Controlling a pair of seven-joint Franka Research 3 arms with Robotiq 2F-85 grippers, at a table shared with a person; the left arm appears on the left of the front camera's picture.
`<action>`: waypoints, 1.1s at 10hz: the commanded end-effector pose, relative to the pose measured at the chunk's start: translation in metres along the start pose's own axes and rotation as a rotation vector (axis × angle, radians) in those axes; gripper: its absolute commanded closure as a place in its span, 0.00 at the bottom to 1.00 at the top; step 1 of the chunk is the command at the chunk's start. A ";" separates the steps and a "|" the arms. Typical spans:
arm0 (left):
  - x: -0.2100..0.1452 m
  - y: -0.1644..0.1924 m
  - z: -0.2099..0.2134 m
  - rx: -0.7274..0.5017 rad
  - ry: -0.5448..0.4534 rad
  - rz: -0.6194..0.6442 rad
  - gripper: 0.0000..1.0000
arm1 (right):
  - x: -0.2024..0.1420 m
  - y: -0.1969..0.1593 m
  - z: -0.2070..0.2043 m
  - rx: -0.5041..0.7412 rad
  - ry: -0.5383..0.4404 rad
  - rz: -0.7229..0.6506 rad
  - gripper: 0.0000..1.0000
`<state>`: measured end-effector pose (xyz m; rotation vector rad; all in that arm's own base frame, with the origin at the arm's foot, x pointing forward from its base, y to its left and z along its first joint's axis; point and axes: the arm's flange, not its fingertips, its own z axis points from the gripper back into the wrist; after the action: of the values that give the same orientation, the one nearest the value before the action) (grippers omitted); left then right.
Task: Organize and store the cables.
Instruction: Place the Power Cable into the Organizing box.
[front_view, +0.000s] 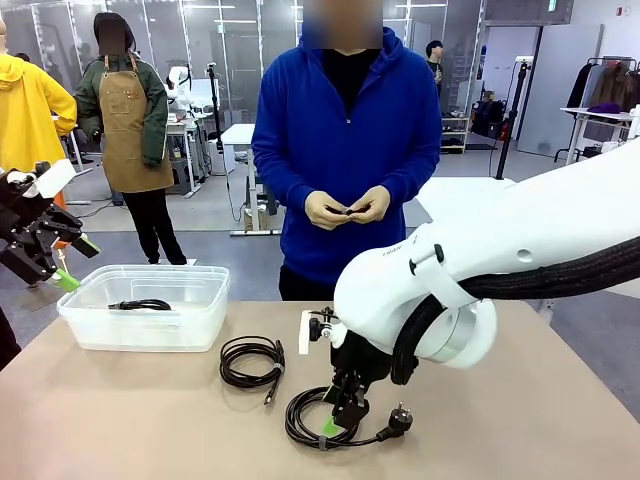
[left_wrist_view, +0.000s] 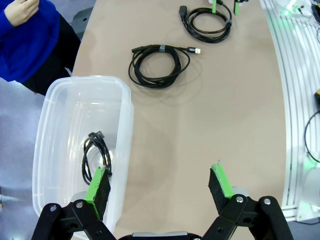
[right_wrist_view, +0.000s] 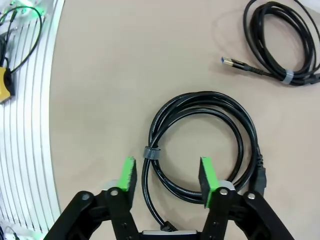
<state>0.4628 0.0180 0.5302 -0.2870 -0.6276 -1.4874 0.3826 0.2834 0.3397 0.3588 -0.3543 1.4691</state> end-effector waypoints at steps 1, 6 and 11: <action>0.000 0.000 0.001 0.003 0.001 0.000 0.00 | -0.017 0.002 0.013 -0.009 -0.056 -0.009 0.09; 0.059 0.008 -0.042 -0.136 0.058 -0.137 0.00 | -0.116 0.006 0.105 -0.089 -0.329 -0.174 0.00; 0.144 -0.015 -0.108 -0.317 0.215 -0.279 0.00 | -0.301 0.029 0.179 -0.066 -0.803 -0.309 0.00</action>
<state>0.4598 -0.1506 0.5180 -0.2955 -0.3483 -1.8401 0.3585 -0.0445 0.3965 0.8121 -0.8996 0.9698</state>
